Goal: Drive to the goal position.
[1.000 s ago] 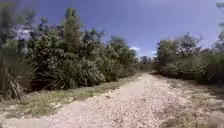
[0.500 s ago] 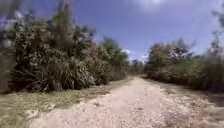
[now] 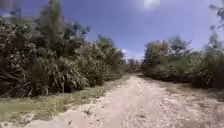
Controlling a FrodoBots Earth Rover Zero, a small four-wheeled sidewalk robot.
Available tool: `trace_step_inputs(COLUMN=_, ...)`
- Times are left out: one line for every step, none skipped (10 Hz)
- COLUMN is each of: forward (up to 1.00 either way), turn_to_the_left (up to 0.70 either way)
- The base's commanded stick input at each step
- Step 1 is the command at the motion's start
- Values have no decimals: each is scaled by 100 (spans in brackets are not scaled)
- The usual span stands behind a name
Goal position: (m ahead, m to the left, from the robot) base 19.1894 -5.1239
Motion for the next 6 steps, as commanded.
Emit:
trace_step_inputs(forward=70, turn_to_the_left=-35)
trace_step_inputs(forward=70, turn_to_the_left=-35)
trace_step_inputs(forward=70, turn_to_the_left=-35)
trace_step_inputs(forward=70, turn_to_the_left=-4)
trace_step_inputs(forward=70, turn_to_the_left=0)
trace_step_inputs(forward=70, turn_to_the_left=0)
